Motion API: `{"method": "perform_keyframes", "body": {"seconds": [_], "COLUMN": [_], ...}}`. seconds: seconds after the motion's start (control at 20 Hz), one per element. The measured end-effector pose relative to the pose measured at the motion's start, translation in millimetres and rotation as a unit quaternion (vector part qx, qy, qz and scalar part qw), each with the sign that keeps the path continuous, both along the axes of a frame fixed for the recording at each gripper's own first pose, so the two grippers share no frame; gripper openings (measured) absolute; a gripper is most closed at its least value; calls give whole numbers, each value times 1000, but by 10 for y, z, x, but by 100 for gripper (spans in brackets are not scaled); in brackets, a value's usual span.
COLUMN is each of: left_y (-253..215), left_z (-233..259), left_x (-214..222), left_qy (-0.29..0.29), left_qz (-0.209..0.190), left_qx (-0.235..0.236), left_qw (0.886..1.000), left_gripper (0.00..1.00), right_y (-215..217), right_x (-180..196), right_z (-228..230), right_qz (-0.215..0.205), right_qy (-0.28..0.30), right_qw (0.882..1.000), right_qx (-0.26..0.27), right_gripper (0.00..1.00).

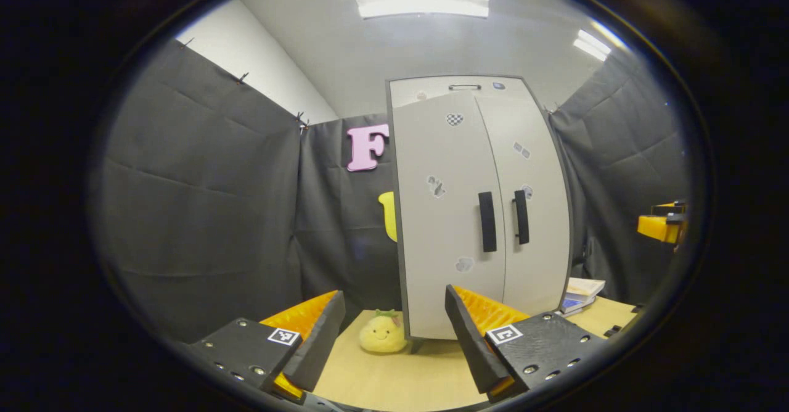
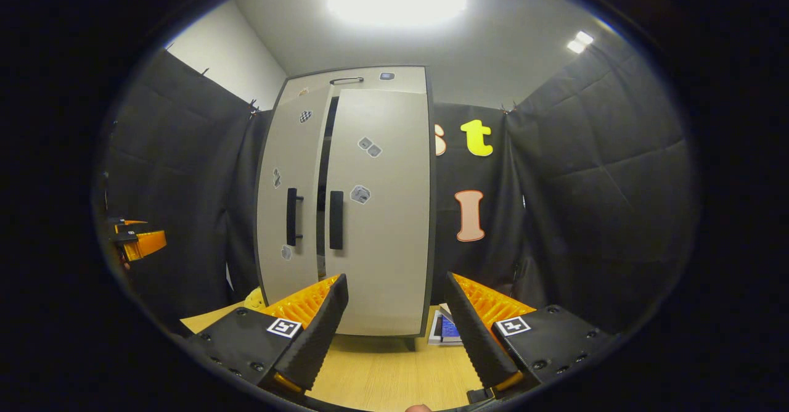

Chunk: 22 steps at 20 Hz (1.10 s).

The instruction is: Grab one shoe with the right hand and put it into the shoe cabinet, grab the other shoe with the left hand and put it into the shoe cabinet; then close the right door with the right hand and the left door with the left hand.

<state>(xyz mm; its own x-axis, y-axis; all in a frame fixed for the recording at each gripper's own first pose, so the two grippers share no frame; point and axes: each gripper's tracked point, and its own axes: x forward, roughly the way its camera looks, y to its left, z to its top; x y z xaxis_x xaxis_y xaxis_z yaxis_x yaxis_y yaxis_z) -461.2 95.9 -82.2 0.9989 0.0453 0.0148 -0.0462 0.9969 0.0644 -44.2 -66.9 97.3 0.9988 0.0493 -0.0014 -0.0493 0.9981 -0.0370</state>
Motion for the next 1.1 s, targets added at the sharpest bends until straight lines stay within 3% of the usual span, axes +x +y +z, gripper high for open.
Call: {"method": "perform_keyframes", "body": {"seconds": [1.1], "left_y": [108], "left_z": [11], "left_x": [99], "left_qy": [1], "left_qz": [8], "left_qx": [6], "left_qw": [1000], "left_gripper": [93], "right_y": [21], "right_x": [157], "right_z": [111], "right_qz": [-11], "right_qy": [-16], "right_qw": [1000], "right_qx": [0], "right_gripper": [98]}}
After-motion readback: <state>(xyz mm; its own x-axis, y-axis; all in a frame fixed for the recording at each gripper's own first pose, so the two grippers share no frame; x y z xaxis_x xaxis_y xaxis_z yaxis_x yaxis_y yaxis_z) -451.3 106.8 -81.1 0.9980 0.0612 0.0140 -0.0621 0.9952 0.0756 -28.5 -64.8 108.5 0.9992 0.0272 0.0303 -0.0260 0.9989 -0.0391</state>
